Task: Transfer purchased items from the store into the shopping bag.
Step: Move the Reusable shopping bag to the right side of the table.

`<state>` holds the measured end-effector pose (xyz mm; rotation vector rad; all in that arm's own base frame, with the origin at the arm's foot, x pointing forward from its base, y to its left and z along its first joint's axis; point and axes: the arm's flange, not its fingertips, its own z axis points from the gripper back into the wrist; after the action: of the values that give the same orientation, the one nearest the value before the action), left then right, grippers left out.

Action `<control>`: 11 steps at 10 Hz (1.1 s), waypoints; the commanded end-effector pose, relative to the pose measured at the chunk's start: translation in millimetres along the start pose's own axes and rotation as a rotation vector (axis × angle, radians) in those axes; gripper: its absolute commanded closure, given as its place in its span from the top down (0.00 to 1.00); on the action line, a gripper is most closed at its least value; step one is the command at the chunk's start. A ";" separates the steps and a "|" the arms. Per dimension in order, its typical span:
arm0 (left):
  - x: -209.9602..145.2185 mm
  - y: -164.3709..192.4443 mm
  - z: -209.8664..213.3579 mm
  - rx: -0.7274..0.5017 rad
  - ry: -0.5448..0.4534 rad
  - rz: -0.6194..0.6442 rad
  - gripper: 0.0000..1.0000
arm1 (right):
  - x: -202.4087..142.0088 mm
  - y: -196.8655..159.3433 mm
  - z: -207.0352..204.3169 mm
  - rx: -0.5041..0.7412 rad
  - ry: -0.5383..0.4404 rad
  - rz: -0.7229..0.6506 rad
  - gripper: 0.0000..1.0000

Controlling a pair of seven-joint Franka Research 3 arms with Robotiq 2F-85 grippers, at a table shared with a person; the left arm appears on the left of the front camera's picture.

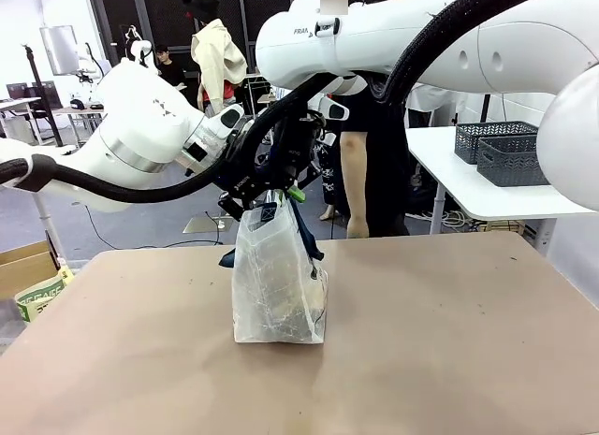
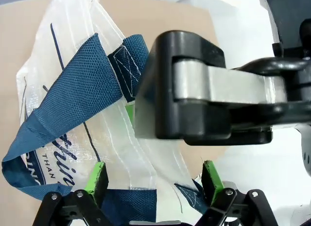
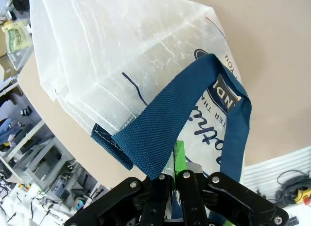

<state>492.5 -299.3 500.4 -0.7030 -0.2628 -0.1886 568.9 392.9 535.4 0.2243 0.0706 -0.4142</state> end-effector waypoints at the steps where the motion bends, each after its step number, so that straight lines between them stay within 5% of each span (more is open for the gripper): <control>1: 0.6 -3.2 1.9 0.032 0.001 -0.033 0.81 | 1.1 1.7 -0.8 0.015 0.018 -0.015 0.00; 5: 1.0 -3.3 7.2 0.081 -0.018 -0.051 0.02 | 1.5 -0.3 -0.9 0.023 0.028 -0.011 0.00; 11: 2.3 -2.4 12.7 0.105 -0.021 -0.071 0.00 | 3.0 -4.2 0.6 0.051 0.048 -0.007 0.00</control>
<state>491.7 -297.0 511.0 -0.6174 -0.3079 -0.2495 571.7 391.0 534.4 0.2531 0.0937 -0.4263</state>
